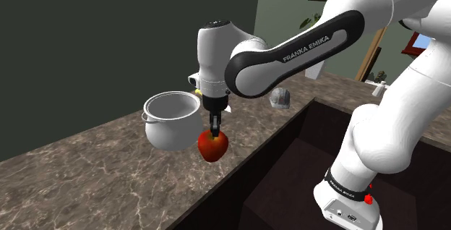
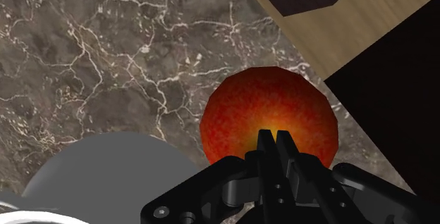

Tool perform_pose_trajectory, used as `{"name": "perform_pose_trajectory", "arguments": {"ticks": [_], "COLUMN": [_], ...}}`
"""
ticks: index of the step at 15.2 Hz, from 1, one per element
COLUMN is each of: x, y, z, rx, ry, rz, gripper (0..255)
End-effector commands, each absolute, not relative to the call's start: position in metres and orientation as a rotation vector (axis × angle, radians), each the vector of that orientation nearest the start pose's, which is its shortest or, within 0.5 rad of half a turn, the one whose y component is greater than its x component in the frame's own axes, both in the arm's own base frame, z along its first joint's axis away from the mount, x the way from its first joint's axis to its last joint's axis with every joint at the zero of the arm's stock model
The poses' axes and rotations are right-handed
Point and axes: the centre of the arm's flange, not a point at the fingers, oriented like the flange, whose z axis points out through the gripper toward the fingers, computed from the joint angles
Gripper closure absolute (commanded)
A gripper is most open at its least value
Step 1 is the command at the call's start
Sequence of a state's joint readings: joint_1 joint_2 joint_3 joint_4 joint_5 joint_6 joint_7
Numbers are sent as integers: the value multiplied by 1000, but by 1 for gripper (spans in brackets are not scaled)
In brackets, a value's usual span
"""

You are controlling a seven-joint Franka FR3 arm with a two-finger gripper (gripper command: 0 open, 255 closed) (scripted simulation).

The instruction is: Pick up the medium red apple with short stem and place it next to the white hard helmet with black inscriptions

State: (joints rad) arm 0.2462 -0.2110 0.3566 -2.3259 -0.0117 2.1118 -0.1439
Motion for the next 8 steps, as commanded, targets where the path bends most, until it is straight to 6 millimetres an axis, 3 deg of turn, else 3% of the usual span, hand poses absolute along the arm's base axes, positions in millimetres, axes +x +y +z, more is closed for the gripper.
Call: {"name": "perform_pose_trajectory", "arguments": {"ticks": [1,8], "x": [389,389], "y": [270,270], "z": [429,466], "rx": [-3005,-3005], "ry": [-1174,-1174], "rz": [-4,-4], "gripper": [255,255]}}
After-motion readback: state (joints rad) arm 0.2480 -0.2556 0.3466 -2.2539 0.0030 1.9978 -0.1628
